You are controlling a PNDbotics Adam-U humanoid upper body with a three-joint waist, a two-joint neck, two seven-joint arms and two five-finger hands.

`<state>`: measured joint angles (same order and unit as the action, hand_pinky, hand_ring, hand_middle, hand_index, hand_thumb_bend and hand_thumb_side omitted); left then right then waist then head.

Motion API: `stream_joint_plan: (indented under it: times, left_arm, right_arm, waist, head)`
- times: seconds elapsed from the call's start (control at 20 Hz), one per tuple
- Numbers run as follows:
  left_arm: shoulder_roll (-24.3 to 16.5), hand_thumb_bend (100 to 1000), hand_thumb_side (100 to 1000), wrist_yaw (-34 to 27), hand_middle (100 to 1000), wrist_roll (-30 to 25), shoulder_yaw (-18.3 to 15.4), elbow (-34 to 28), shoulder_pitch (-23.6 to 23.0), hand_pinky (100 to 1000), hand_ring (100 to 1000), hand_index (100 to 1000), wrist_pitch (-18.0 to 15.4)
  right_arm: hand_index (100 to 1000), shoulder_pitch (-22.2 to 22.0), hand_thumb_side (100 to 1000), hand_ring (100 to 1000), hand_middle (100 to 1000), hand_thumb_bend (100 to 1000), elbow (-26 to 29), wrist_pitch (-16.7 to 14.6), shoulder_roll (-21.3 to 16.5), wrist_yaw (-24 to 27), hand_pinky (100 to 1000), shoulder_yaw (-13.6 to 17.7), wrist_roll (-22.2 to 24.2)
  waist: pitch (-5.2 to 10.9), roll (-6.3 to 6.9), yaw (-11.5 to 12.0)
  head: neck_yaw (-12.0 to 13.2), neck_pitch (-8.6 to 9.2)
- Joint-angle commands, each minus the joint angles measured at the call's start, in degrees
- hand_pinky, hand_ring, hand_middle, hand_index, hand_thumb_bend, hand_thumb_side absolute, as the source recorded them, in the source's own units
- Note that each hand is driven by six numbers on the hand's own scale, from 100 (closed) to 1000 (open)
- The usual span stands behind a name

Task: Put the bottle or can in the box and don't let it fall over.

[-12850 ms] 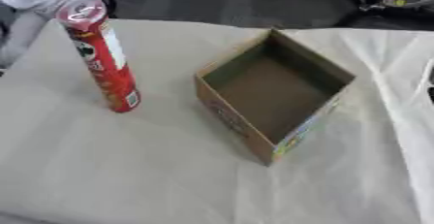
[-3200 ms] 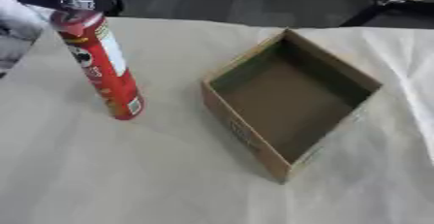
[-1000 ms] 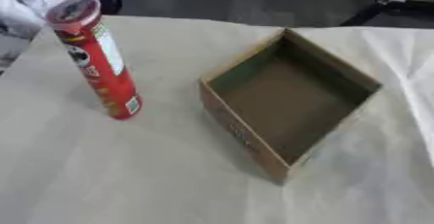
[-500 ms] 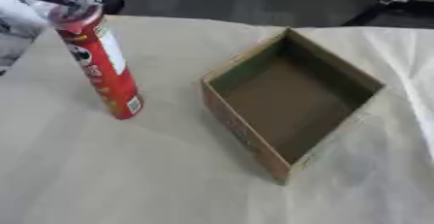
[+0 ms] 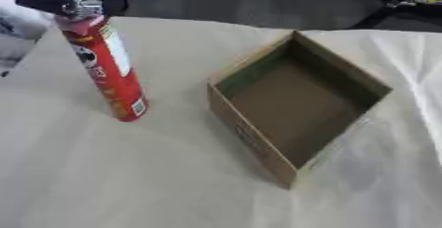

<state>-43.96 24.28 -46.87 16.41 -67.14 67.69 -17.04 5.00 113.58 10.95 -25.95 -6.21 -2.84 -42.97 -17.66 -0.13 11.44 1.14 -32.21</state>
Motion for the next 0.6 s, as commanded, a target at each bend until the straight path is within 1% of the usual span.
stream_joint_plan:
  times: [0.05, 0.4, 0.6]
  left_arm:
    - [-2.5, 332, 1000, 0.6, 884, -5.1, 0.2, -0.8, 0.5, 779, 895, 852, -5.7]
    - [-2.7, 333, 1000, 1.5, 881, -5.1, 0.6, -0.6, 0.1, 761, 883, 849, -7.0]
    - [-2.8, 336, 1000, 1.2, 876, -5.1, 0.8, -0.6, -0.1, 718, 867, 846, -7.5]
  right_arm:
    - [964, 0.2, 617, 750, 960, 100, 1.0, 0.0, -0.7, 0.3, 371, 0.6, 0.1]
    - [964, 0.2, 617, 750, 960, 100, 1.0, -0.1, -0.5, 0.4, 371, 0.5, 0.1]
    - [965, 0.3, 617, 750, 960, 100, 1.0, -0.1, -0.6, 0.3, 371, 0.5, 0.1]
  waist:
    - [1.58, 0.09, 0.0]
    - [1.43, -0.01, 0.1]
    - [1.42, 0.01, 0.1]
  head:
    - [0.3, -0.21]
    - [0.5, -0.34]
    - [0.5, -0.27]
